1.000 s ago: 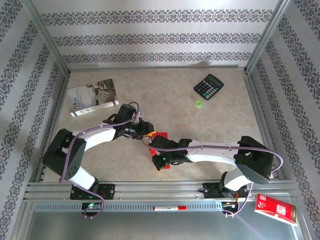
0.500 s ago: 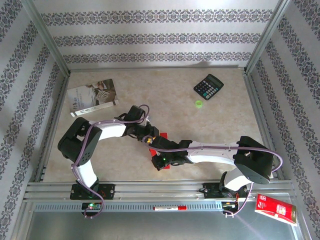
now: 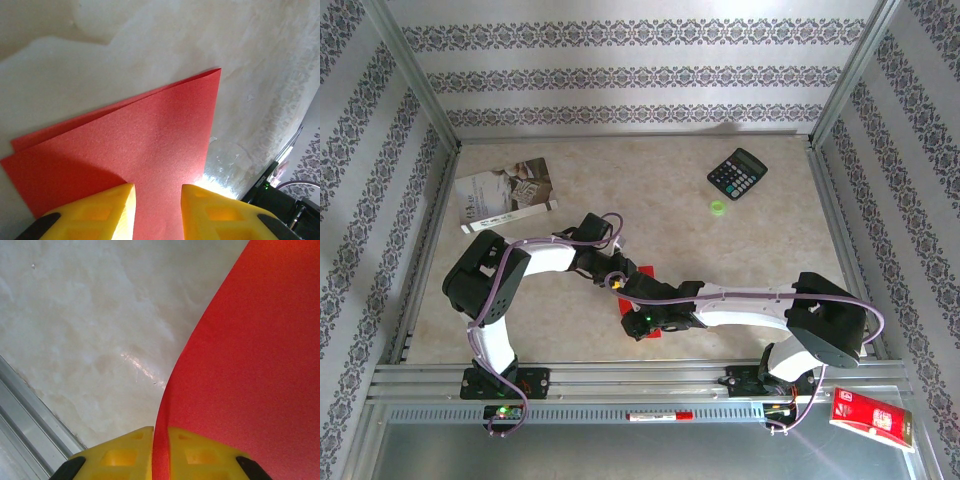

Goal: Fold a paper plane with a square sheet of paper (pick it up from the middle)
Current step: Third fold the triangle at the center of the table.

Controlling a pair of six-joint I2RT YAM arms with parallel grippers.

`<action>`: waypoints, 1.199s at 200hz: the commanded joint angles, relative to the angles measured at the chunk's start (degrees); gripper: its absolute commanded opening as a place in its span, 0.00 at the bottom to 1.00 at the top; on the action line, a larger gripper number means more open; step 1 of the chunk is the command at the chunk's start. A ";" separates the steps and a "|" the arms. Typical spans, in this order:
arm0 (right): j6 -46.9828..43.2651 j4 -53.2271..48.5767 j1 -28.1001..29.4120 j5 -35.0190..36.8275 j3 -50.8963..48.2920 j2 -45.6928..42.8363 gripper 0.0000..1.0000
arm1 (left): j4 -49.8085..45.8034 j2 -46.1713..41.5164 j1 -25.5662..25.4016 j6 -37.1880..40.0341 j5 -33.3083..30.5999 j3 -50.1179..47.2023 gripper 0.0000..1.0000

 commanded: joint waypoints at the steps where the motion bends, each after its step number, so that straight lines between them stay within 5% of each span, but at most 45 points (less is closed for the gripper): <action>1: -0.88 0.62 -0.03 -0.14 -0.77 0.00 0.12 | -3.39 0.98 -0.40 2.47 -1.37 1.32 0.29; 34: -0.84 1.70 -2.11 -1.71 -1.61 -1.11 0.05 | -4.07 1.79 -0.39 3.48 -2.17 1.35 0.27; 127: -1.21 4.77 -11.12 -11.22 -4.19 -0.84 0.07 | -6.53 3.06 -0.61 6.30 -4.29 1.70 0.27; 240: -3.37 2.42 -18.47 -14.44 -2.91 1.88 0.07 | -7.29 3.62 -1.23 7.01 -4.86 2.22 0.27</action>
